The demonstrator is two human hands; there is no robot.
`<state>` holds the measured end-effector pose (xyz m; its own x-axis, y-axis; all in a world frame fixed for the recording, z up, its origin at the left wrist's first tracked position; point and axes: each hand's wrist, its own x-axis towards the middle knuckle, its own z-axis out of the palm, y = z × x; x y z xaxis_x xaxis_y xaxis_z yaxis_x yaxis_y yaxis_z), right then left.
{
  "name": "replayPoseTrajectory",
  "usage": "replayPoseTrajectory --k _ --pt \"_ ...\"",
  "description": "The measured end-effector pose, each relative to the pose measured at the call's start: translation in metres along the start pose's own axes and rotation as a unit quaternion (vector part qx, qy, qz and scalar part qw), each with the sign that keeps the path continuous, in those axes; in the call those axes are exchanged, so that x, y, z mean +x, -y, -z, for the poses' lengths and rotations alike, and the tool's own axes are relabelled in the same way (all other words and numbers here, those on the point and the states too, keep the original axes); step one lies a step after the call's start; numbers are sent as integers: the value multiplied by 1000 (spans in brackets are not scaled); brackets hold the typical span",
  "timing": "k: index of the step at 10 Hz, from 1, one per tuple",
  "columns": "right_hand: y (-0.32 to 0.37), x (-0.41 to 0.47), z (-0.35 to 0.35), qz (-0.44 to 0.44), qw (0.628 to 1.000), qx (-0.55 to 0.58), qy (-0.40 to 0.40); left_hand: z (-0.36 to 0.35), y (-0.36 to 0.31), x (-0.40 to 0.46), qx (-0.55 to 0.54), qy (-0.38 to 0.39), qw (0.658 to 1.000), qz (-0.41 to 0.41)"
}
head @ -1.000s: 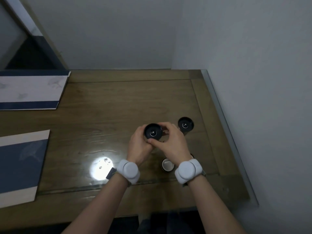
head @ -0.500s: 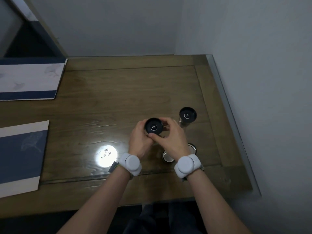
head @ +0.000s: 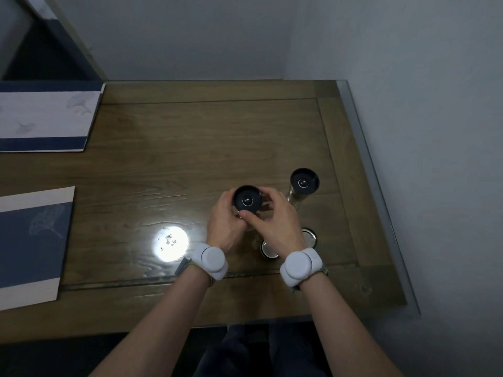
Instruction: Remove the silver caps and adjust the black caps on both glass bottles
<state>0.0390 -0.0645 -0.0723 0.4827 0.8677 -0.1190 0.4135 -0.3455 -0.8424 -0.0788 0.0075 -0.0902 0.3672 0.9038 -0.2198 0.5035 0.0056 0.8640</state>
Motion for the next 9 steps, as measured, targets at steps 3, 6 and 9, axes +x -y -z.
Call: replayPoseTrajectory --k 3,6,9 --pt "-4 1 -3 0 1000 1 -4 -1 3 2 -22 4 1000 6" --pt "-3 0 -2 -7 1000 -12 11 1 -4 0 -26 19 999 8" --pt "1 -13 10 -55 997 -48 27 16 -3 -15 -67 6 997 24"
